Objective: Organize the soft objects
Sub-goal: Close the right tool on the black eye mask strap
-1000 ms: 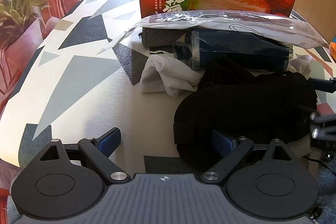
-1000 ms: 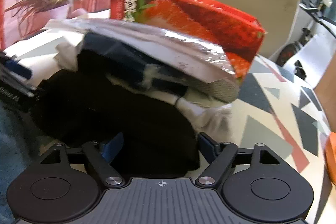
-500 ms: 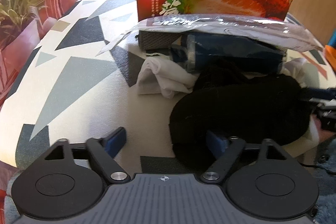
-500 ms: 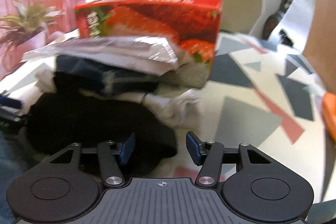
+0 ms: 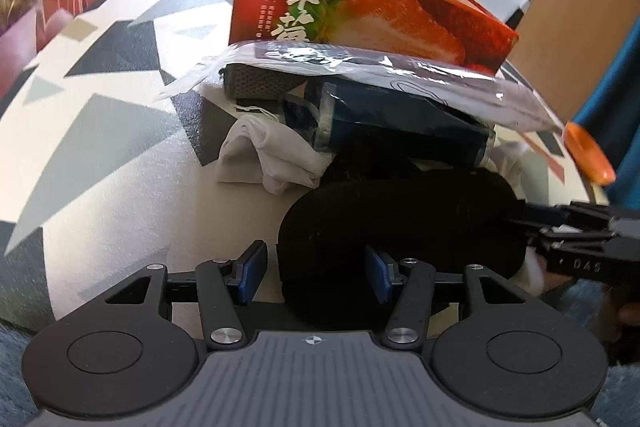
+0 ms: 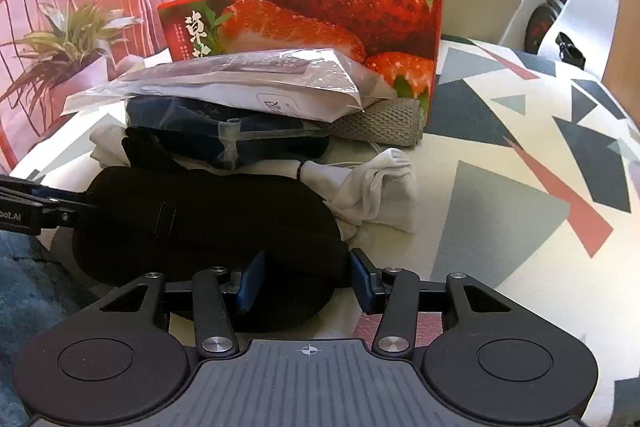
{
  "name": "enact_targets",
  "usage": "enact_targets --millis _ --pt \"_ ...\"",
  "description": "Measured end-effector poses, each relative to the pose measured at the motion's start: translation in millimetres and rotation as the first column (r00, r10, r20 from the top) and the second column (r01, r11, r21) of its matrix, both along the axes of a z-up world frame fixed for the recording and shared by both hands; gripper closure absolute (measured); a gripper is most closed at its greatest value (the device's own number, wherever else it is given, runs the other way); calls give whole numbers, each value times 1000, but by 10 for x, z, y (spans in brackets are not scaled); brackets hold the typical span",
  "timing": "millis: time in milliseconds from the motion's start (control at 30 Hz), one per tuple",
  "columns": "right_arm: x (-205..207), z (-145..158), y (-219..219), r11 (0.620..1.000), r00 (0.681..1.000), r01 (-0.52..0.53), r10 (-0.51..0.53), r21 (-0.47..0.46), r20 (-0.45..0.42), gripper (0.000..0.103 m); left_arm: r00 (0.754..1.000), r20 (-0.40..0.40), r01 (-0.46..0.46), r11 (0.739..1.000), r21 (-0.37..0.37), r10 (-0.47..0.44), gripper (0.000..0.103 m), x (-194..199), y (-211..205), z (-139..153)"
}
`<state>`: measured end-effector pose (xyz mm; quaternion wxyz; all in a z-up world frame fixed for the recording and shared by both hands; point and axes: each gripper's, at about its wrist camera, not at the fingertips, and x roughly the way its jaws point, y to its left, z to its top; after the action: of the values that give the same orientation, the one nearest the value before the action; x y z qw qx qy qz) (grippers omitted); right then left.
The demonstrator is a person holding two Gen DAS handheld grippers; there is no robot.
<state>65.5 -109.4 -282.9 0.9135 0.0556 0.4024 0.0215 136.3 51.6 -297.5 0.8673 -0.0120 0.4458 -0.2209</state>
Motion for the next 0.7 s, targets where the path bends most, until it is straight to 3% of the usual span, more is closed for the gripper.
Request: enact_targets --millis 133,267,333,400,467,533,700 --pt "20 -25 -27 1000 1000 9 -9 16 0 49 1000 14 10 999 45 -11 46 -4 -70 -5" --pt "22 -23 -4 1000 1000 3 -3 8 -1 56 999 25 23 997 74 -25 46 -38 -115 5" --pt "24 -17 17 1000 1000 -14 14 15 -1 64 999 33 23 996 85 -26 58 -56 -121 15" --pt "20 0 42 1000 1000 -22 22 4 -1 68 999 44 16 995 101 -20 82 -75 -126 32" --pt "12 22 33 1000 1000 -18 18 6 5 76 997 70 4 994 112 -12 90 -104 -116 72" --pt "-4 59 2 1000 1000 -7 7 17 18 87 993 118 -2 994 112 -11 92 -157 -108 151" --pt "-103 251 2 999 995 -28 25 27 98 91 976 218 -28 994 110 3 94 -275 -80 324"
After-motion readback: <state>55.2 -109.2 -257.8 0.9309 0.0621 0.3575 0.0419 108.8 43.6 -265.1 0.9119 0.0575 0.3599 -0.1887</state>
